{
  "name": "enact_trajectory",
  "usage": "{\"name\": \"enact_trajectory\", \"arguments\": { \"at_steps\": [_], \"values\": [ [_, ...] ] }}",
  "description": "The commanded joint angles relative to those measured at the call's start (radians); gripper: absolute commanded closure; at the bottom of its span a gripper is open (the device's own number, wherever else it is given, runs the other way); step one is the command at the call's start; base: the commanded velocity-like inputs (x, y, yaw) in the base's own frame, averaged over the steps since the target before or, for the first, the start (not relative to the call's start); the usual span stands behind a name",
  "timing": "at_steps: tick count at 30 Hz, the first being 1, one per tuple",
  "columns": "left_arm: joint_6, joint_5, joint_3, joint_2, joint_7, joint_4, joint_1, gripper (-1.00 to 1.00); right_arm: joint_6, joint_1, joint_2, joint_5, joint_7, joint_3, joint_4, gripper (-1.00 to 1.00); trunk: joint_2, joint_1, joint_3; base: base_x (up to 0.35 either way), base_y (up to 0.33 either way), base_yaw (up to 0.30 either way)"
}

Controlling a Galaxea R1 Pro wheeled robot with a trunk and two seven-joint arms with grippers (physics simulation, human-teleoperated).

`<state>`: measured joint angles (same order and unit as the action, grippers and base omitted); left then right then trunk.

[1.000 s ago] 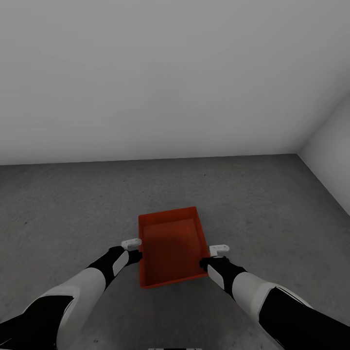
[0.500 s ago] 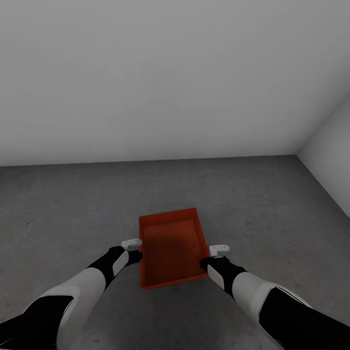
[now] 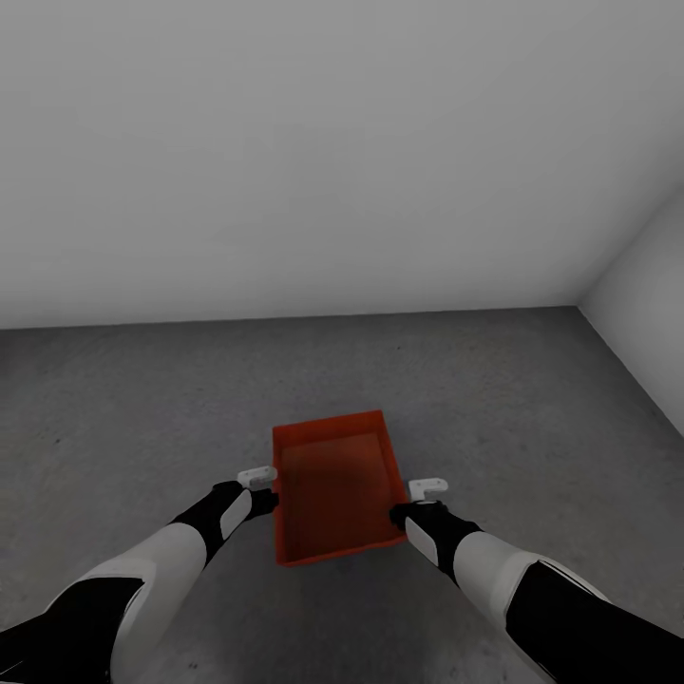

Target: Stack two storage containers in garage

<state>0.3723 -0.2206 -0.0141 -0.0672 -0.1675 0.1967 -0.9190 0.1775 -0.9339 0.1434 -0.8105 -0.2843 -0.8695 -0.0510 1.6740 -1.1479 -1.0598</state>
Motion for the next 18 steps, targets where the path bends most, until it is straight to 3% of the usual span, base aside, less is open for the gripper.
{"name": "enact_trajectory", "arguments": {
  "at_steps": [1,18],
  "values": [
    [0.005,-0.009,-0.001,0.0,-0.006,0.002,0.0,-1.0,0.007,0.0,0.0,-0.006,-0.006,-0.008,-0.002,-1.0,-0.007,0.004,0.003,0.0,0.0,0.0],
    [0.005,-0.008,-0.001,0.0,-0.006,0.002,0.0,-1.0,0.007,0.0,0.0,-0.006,-0.006,-0.009,-0.002,-1.0,-0.126,0.069,0.056,0.0,0.0,0.0]
  ]
}}
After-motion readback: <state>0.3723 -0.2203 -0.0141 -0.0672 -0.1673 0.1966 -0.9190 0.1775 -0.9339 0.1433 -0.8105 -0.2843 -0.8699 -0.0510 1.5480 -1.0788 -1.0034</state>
